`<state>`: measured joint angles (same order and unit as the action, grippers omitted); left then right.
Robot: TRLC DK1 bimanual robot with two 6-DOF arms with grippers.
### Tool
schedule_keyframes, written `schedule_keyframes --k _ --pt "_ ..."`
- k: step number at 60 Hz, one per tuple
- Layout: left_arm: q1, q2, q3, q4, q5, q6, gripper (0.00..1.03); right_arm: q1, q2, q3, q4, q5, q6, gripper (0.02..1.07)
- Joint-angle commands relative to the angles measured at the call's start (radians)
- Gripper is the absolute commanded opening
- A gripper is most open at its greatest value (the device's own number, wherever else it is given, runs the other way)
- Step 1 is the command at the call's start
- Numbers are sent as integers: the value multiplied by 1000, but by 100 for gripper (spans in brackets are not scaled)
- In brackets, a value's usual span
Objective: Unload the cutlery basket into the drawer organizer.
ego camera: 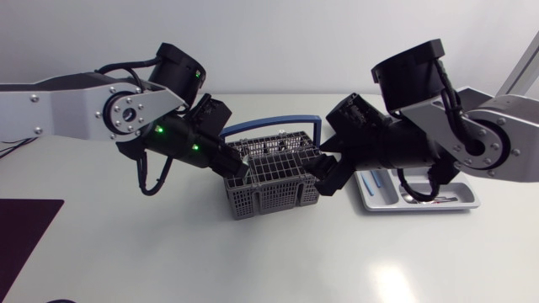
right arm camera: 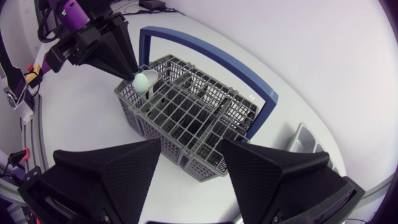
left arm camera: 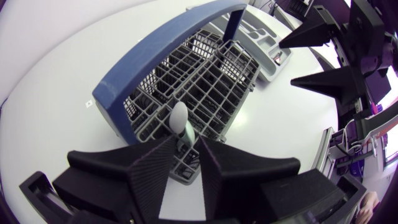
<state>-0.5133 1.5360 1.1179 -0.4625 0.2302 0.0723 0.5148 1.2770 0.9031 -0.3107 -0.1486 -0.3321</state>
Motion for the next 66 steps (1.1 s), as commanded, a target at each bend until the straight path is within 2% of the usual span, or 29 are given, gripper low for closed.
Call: schedule_keyframes --k 1,35,42,66 --pt "-4 29 31 13 -2 -34 43 16 -13 -32 5 1 25 74" --pt "-19 104 63 24 -2 -39 42 48 8 -41 33 4 38 74" --pt "-8 110 62 25 -3 -39 21 50 7 -47 35 4 36 74" --pt "-5 61 42 25 -9 -34 20 50 4 -58 39 6 34 74"
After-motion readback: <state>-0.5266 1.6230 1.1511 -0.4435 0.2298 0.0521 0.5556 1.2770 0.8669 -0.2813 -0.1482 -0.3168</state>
